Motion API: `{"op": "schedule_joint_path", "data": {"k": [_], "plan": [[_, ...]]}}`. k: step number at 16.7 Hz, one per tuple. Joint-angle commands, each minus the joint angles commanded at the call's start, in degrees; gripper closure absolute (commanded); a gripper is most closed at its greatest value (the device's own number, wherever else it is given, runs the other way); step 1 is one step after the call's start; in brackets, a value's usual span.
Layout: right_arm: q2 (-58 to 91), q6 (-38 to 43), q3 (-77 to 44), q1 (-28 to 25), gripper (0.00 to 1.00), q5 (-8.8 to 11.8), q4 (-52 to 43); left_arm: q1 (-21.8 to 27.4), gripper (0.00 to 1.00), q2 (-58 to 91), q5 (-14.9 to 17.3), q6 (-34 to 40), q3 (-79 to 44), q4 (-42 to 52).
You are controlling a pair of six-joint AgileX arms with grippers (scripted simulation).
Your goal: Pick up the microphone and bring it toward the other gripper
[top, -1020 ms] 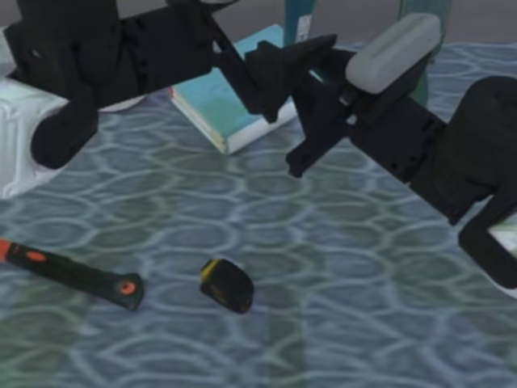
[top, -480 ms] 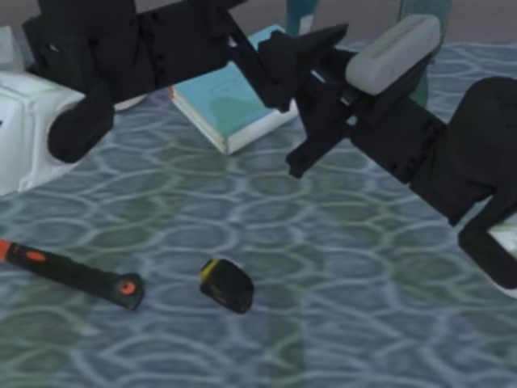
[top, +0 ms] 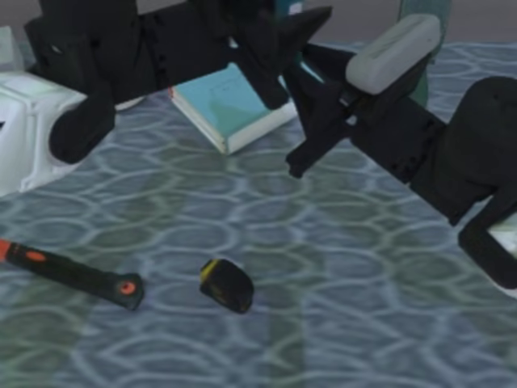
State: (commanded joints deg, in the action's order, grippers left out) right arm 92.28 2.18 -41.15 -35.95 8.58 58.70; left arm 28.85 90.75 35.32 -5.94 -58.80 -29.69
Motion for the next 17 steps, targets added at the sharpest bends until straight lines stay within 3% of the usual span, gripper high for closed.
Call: {"op": "schedule_joint_path", "data": {"k": [2,3,11,17], "plan": [[0.00,0.00,0.00,0.00,1.00,0.00,0.00,0.00,0.98,0.00,0.00,0.00,0.00,0.00],[0.00,0.00,0.00,0.00,1.00,0.00,0.00,0.00,1.00,0.00,0.00,0.00,0.00,0.00],[0.00,0.00,0.00,0.00,1.00,0.00,0.00,0.00,1.00,0.00,0.00,0.00,0.00,0.00],[0.00,0.00,0.00,0.00,0.55,0.00,0.00,0.00,1.00,0.00,0.00,0.00,0.00,0.00]]}}
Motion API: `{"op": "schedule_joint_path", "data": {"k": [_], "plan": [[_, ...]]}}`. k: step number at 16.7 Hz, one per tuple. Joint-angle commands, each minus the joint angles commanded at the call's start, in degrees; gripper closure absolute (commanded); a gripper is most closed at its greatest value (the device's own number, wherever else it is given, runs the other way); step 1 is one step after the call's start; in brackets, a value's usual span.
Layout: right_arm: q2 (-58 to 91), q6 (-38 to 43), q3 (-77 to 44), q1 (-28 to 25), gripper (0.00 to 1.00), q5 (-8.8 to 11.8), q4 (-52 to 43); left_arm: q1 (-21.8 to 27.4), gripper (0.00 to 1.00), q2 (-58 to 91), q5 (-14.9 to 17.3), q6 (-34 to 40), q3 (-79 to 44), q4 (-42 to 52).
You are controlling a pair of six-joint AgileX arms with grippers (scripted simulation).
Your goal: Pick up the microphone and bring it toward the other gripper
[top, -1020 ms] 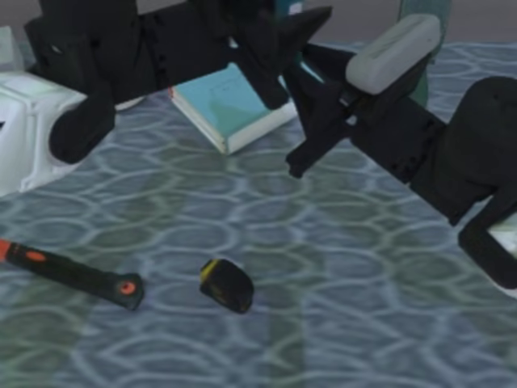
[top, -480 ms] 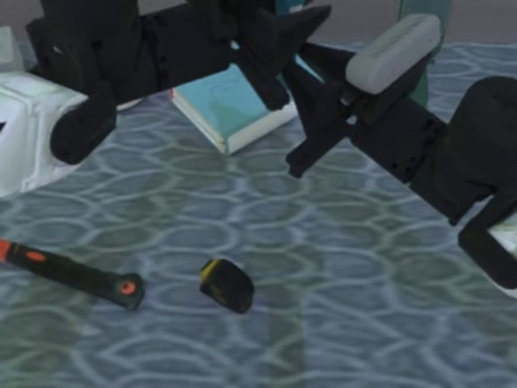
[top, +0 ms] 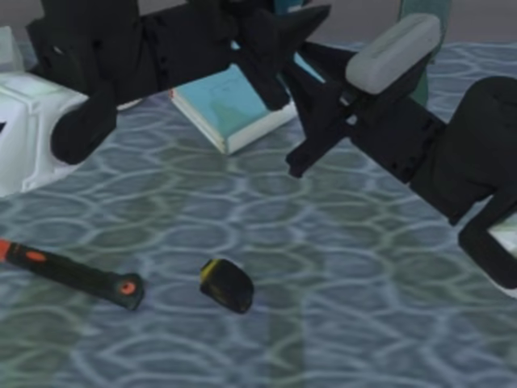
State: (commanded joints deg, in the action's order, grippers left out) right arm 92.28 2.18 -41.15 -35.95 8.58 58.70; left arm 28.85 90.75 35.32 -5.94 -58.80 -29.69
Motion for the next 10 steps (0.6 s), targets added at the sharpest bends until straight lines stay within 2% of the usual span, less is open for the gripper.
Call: {"op": "schedule_joint_path", "data": {"k": [7,10], "plan": [[0.00,0.00,0.00,0.00,0.02,0.00,0.00,0.00,1.00,0.00,0.00,0.00,0.00,0.00],[0.00,0.00,0.00,0.00,0.00,0.00,0.00,0.00,1.00,0.00,0.00,0.00,0.00,0.00]]}}
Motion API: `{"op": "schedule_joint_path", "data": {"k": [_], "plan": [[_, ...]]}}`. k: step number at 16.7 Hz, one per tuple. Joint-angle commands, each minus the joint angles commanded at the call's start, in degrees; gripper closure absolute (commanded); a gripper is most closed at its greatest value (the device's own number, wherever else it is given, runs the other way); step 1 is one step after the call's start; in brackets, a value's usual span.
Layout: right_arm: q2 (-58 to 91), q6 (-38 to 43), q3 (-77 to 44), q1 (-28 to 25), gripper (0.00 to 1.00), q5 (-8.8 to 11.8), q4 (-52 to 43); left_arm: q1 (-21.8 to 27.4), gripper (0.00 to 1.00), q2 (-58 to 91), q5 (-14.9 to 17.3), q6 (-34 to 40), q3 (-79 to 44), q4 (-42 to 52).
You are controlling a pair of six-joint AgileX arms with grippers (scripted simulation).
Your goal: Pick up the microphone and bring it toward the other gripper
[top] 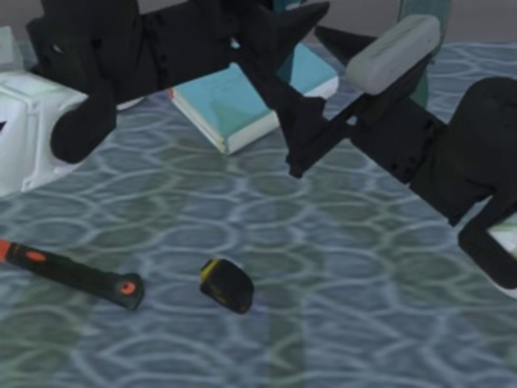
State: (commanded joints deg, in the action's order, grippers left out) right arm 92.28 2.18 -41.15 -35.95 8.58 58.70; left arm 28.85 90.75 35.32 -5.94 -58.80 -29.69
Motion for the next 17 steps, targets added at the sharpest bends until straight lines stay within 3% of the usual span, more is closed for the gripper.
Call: {"op": "schedule_joint_path", "data": {"k": [7,14,17], "plan": [[0.09,-0.13,0.33,0.17,0.00,-0.13,-0.02,-0.13,1.00,-0.26,-0.06,-0.17,-0.15,0.07],[-12.14,0.15,13.50,1.90,0.00,2.08,0.67,-7.84,1.00,-3.90,6.69,-0.44,3.29,0.56],[-14.07,0.20,15.42,2.11,0.00,2.58,1.02,-9.27,1.00,-4.55,7.83,-0.54,3.92,0.67]]}}
